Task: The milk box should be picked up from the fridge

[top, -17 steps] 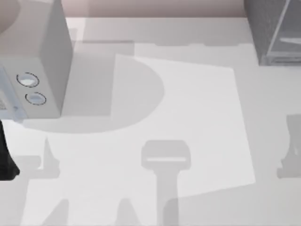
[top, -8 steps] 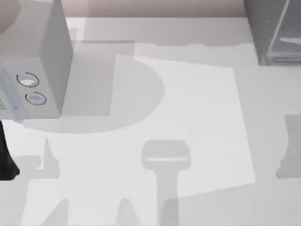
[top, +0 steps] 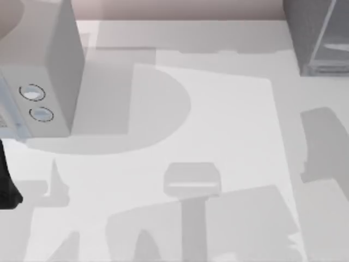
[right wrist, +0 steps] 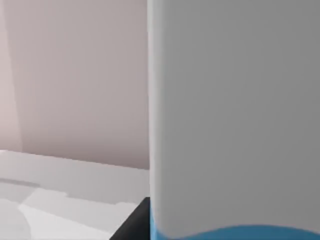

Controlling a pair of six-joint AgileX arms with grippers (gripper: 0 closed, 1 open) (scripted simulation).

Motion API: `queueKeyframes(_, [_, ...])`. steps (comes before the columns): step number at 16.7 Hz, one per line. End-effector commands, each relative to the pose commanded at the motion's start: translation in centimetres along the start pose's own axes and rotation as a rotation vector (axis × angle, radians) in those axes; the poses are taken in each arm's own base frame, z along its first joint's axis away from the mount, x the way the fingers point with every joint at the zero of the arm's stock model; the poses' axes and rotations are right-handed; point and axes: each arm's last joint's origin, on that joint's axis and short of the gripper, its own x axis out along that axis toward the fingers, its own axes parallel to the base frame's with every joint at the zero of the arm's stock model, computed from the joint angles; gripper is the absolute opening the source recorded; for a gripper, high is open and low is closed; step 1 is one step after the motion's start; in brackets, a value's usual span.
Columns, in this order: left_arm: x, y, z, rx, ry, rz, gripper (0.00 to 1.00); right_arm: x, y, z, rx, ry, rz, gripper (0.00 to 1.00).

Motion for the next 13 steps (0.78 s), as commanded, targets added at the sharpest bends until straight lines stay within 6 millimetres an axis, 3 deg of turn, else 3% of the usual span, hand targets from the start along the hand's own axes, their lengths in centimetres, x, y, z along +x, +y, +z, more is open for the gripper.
queueKeyframes(5, [0.0, 0.0, 0.0, 0.0, 0.0, 0.0, 1.0, 6.5, -0.5, -1.0, 0.02, 0.05, 0.194, 0.0])
queueKeyframes(9, [0.0, 0.0, 0.0, 0.0, 0.0, 0.0, 1.0, 11.0, -0.7, -3.6, 0.031, 0.059, 0.337, 0.0])
queueKeyframes(13, [0.0, 0.0, 0.0, 0.0, 0.0, 0.0, 1.0, 14.0, -0.7, -7.0, 0.036, 0.06, 0.447, 0.0])
